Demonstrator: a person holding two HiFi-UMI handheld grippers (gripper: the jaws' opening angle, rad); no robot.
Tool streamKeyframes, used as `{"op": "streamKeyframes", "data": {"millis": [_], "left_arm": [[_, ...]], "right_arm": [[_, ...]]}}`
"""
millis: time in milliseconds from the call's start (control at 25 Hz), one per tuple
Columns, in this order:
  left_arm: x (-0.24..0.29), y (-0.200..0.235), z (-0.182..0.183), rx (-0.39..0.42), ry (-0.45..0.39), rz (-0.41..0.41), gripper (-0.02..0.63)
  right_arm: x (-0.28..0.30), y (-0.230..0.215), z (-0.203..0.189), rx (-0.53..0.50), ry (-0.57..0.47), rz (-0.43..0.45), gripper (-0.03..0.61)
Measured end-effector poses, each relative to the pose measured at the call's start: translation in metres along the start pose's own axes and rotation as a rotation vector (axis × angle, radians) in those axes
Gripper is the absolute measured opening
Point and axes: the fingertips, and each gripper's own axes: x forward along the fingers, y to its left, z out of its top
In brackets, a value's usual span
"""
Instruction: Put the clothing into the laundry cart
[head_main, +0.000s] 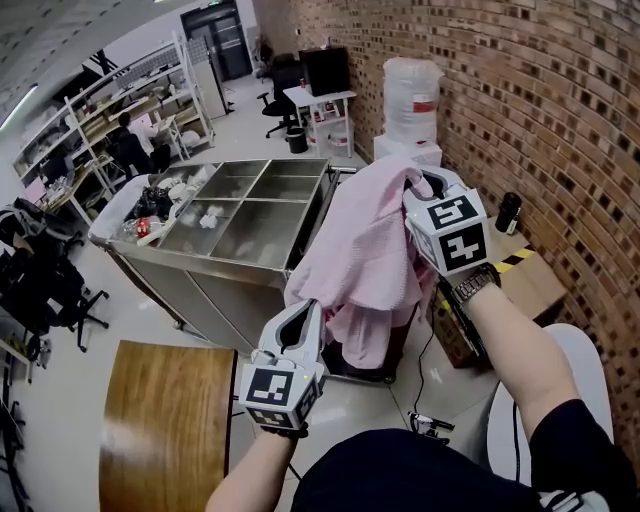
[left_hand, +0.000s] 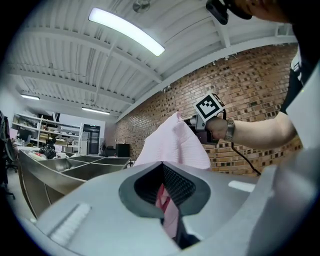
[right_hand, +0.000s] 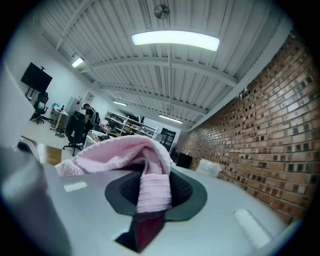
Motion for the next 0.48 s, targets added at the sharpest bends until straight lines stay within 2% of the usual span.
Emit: {"op": "streamKeyframes", "data": {"millis": [360, 400, 480], "left_arm": [[0.001, -0.005, -0.001, 0.002, -0.007, 0.01, 0.003], [0.002, -0.005, -0.001, -0.002, -0.002, 0.014, 0.003], [0.005, -0.006, -0.001, -0.01, 0.006, 0.022, 0.003]], "right_arm": [[0.034, -0.024, -0.068, 0.049, 0.159, -0.017, 0.08], [0.038, -0.025, -0.078, 0.054, 0.195, -0.01, 0.091], [0.045, -0.027, -0.097, 0.058, 0.276, 0.011, 0.17]]}}
